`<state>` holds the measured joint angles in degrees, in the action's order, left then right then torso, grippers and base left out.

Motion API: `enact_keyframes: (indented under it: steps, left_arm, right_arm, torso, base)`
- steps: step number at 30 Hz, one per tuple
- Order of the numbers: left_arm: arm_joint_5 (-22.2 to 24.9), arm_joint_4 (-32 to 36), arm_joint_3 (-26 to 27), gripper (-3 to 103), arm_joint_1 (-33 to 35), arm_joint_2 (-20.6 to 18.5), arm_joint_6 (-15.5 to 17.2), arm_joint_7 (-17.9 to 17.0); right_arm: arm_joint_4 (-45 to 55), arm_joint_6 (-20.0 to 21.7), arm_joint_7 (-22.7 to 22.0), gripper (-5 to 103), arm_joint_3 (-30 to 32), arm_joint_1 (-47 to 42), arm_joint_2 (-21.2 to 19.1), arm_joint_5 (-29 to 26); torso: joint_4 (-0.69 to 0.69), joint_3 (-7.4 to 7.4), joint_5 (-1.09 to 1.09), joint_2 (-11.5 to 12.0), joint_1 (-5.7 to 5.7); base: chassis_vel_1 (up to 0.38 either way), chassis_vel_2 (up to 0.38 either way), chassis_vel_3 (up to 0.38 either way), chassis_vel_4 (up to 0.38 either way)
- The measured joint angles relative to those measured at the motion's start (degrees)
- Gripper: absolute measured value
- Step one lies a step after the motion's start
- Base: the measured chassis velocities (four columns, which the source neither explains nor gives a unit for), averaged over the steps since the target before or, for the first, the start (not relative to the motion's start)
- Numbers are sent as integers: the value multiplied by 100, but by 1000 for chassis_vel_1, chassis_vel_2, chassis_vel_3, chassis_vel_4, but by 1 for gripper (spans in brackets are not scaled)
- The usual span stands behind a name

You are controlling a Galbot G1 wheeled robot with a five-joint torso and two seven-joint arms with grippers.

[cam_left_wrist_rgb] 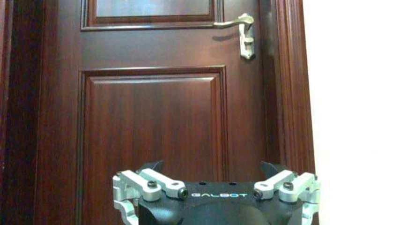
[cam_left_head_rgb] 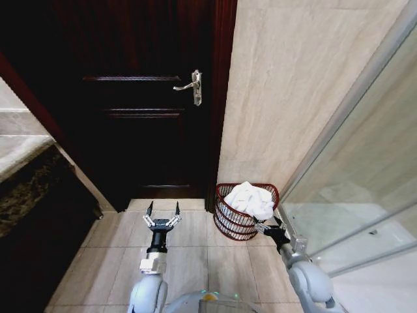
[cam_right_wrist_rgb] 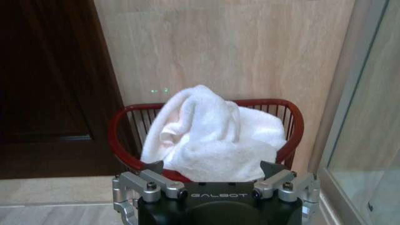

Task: Discard the used towel into the hamper.

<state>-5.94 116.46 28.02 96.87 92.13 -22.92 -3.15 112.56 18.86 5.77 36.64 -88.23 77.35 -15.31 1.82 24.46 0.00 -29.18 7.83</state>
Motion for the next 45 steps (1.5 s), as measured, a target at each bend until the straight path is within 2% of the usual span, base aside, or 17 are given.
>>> enact_keyframes:
  steps: [6,8,11,12,15,16,18,20,23,24,28,30,32,33,35,45]
  left_arm:
    - [-11,-12,7,100,-5,0,0,-2]
    - [-11,-14,14,100,-8,0,0,-2]
    - [17,-12,53,100,-31,0,11,-5]
    - [17,-12,53,100,-31,0,11,-5]
    - [43,-6,100,100,-55,0,15,-6]
    - [43,-6,100,100,-55,0,15,-6]
    - [53,-6,117,100,-60,0,15,-6]
    - [54,-6,121,100,-61,0,13,-7]
    - [77,43,139,100,-58,0,10,-7]
    - [77,43,139,100,-58,0,10,-7]
    - [154,102,227,100,-55,0,4,-7]
    - [169,105,241,100,-52,0,-1,-7]
    - [187,106,258,100,-38,0,-18,-7]
    - [187,106,258,100,-38,0,-18,-7]
    - [199,106,266,100,-28,0,-33,-7]
    - [191,107,234,100,-50,0,-32,-2]
  right_arm:
    - [-392,82,187,100,-6,374,50,39]
    - [-429,116,207,103,-12,428,51,36]
    - [-611,213,219,91,-38,585,63,28]
    - [-611,213,219,91,-38,585,63,28]
    - [-792,213,244,74,-51,676,46,24]
    - [-792,213,244,74,-51,676,46,24]
    - [-878,148,239,63,-51,728,40,23]
    - [-894,128,236,63,-51,739,32,20]
    - [-923,80,227,47,-57,780,16,1]
    - [-923,80,227,47,-57,780,16,1]
    - [-955,73,177,25,-103,913,26,5]
    - [-964,82,168,25,-112,942,30,6]
    - [-990,98,161,15,-126,990,31,11]
    - [-990,98,161,15,-126,990,31,11]
    - [-1054,99,155,6,-157,1078,30,16]
    - [-1386,-295,71,2,-269,1905,-31,-106]
  torso:
    - [0,0,0,0,0]
    - [0,0,0,0,0]
    - [0,0,0,0,0]
    - [0,0,0,0,0]
    - [0,0,0,0,1]
    - [0,0,0,0,1]
    - [0,0,0,0,1]
    - [0,0,0,0,1]
    - [-1,0,0,0,0]
    - [-1,0,0,0,0]
    - [0,0,0,0,1]
    - [0,0,0,0,1]
    - [0,0,0,0,1]
    - [0,0,0,0,1]
    - [0,0,0,0,1]
    - [0,1,0,1,1]
  base:
    - [0,0,0,0]
    - [0,0,0,0]
    - [0,0,0,0]
    - [0,0,0,0]
    - [0,0,0,0]
    - [0,0,0,0]
    - [0,0,0,0]
    - [0,0,0,0]
    - [0,0,0,0]
    - [0,0,0,0]
    - [0,0,0,0]
    - [0,0,0,0]
    - [0,0,0,0]
    - [0,0,0,0]
    - [0,0,0,0]
    - [0,0,0,0]
